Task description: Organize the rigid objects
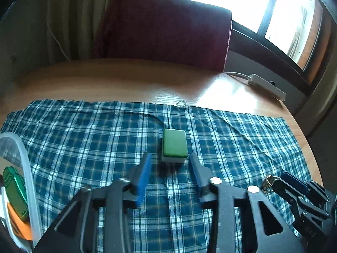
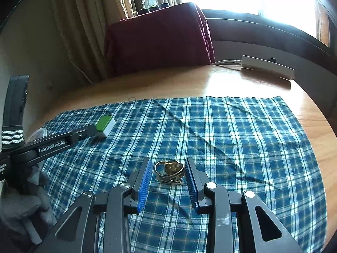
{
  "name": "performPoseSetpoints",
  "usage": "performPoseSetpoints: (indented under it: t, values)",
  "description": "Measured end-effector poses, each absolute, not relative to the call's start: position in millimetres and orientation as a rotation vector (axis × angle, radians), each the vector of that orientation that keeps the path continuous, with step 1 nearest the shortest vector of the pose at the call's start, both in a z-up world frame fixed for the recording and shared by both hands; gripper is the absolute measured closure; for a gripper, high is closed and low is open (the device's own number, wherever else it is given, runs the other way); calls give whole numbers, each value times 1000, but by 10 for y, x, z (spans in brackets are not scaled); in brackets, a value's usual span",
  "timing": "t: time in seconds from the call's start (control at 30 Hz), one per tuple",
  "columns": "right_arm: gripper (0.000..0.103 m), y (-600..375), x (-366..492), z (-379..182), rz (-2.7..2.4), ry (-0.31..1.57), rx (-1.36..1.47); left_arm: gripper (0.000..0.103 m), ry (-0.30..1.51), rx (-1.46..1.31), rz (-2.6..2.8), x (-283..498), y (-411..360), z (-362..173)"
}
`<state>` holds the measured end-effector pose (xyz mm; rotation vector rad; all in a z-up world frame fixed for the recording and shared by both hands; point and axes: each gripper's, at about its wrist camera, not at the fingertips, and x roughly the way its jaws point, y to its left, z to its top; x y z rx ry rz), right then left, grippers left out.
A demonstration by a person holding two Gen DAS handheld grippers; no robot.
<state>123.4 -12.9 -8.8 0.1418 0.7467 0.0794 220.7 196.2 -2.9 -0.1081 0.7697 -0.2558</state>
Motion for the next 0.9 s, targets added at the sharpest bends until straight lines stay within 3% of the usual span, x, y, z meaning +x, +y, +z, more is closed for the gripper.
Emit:
performPoseSetpoints:
  t: [0.07, 0.3, 0.37, 0.47, 0.63, 0.9]
  values:
    - [69, -134, 1245, -95, 83, 752, 142, 43, 779, -112, -266, 2239, 1940, -42]
    - [68, -124, 1287, -153, 72, 781, 146, 42, 814, -84, -275, 2463, 1736, -133]
    - [64, -137, 1294, -167, 66, 786, 148, 51, 821, -74, -269, 2523, 1709, -171]
    - [45, -166, 1328, -200, 65, 809, 163, 69, 813, -68, -266, 2549, 1663, -179]
    - [40, -259, 1284, -156, 62, 800, 191, 72, 788, -86, -284, 2470, 1722, -155]
    - [40, -409, 1353, -193, 31, 810, 233, 73, 727, -113, -319, 2186, 1936, 5]
